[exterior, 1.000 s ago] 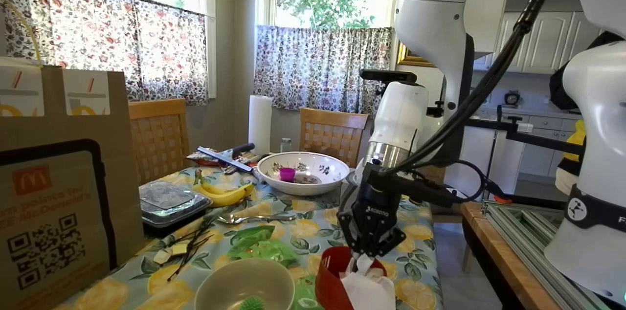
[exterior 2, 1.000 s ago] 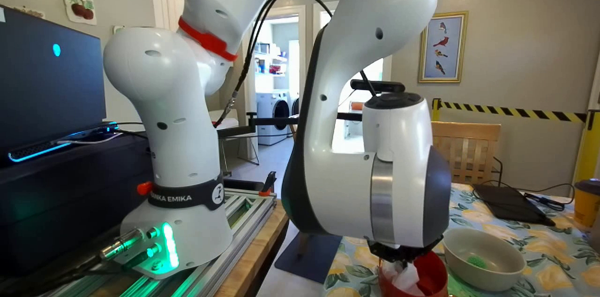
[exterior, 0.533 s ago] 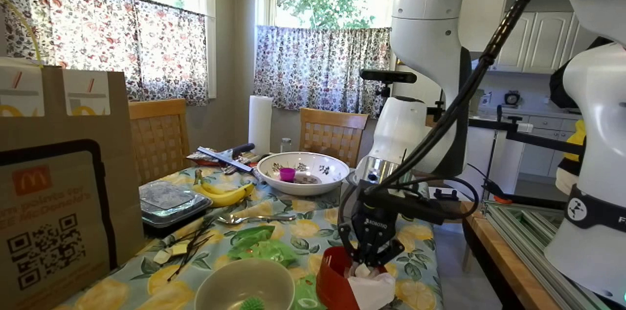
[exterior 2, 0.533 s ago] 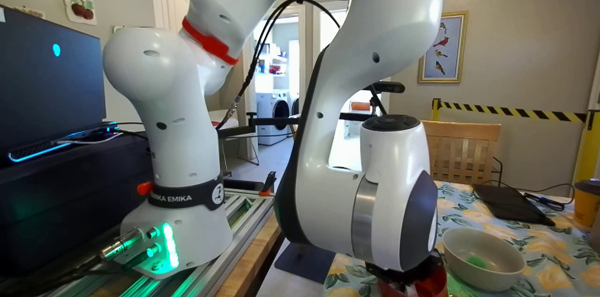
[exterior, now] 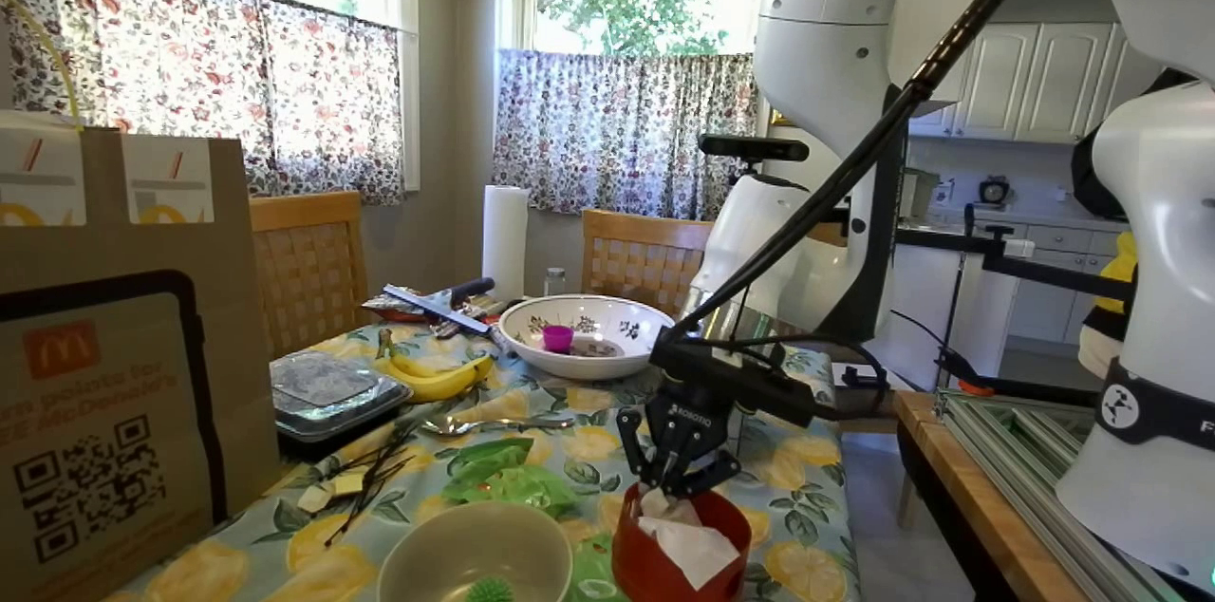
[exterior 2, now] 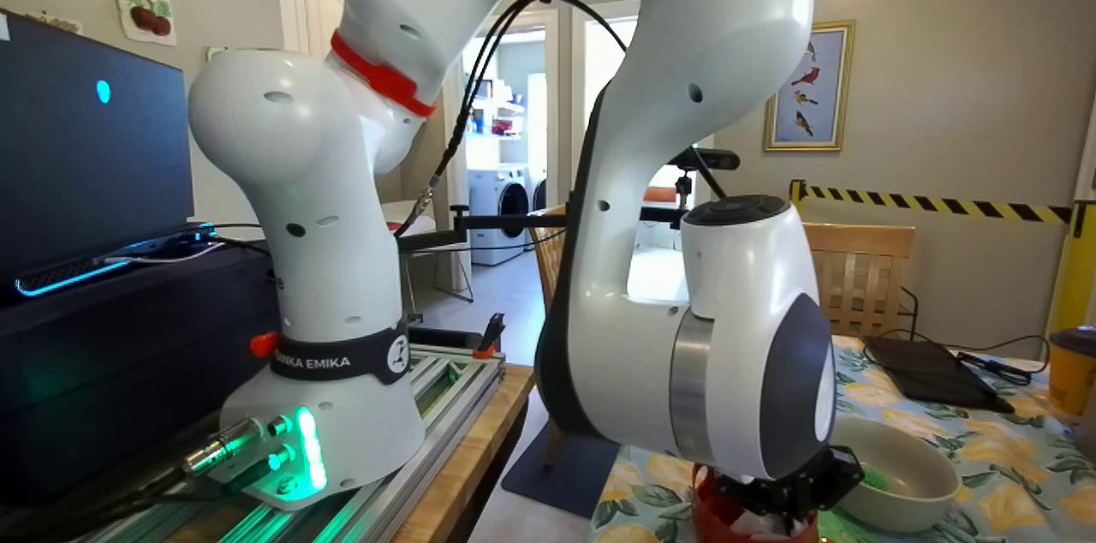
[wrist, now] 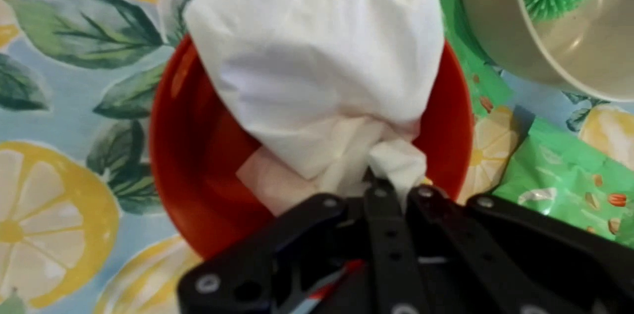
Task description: Shift the orange bowl to the left, then wipe it with a tissue
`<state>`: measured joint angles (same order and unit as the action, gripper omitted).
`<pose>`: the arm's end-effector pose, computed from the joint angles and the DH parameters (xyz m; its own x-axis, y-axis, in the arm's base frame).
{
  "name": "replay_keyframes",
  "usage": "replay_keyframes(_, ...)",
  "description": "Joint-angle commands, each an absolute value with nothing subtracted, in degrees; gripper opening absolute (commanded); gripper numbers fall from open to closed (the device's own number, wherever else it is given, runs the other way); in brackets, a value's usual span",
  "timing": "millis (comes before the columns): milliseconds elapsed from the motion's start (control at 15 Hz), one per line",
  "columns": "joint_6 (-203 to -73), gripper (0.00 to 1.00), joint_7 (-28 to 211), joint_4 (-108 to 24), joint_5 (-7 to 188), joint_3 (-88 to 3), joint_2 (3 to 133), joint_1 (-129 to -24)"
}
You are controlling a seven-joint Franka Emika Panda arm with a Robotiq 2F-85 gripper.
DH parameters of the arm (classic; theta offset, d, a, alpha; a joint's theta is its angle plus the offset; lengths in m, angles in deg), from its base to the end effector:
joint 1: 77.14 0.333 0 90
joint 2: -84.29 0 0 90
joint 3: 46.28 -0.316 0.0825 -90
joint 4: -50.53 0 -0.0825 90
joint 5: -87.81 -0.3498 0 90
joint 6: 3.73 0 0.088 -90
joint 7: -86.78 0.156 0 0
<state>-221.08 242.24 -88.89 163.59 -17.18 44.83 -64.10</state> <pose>0.4190 0.0158 0.0933 0.1020 -0.9611 -0.2567 -0.9578 -0.0252 -0.2864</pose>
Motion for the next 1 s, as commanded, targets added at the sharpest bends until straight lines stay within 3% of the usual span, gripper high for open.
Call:
replay_keyframes(0, -221.07, 0.01, 243.02, -86.65, 162.97, -18.69, 44.24, -63.57)
replay_keyframes(933, -220.76, 0.01, 244.09, -88.19, 173.49, -22.55, 44.07, -64.31)
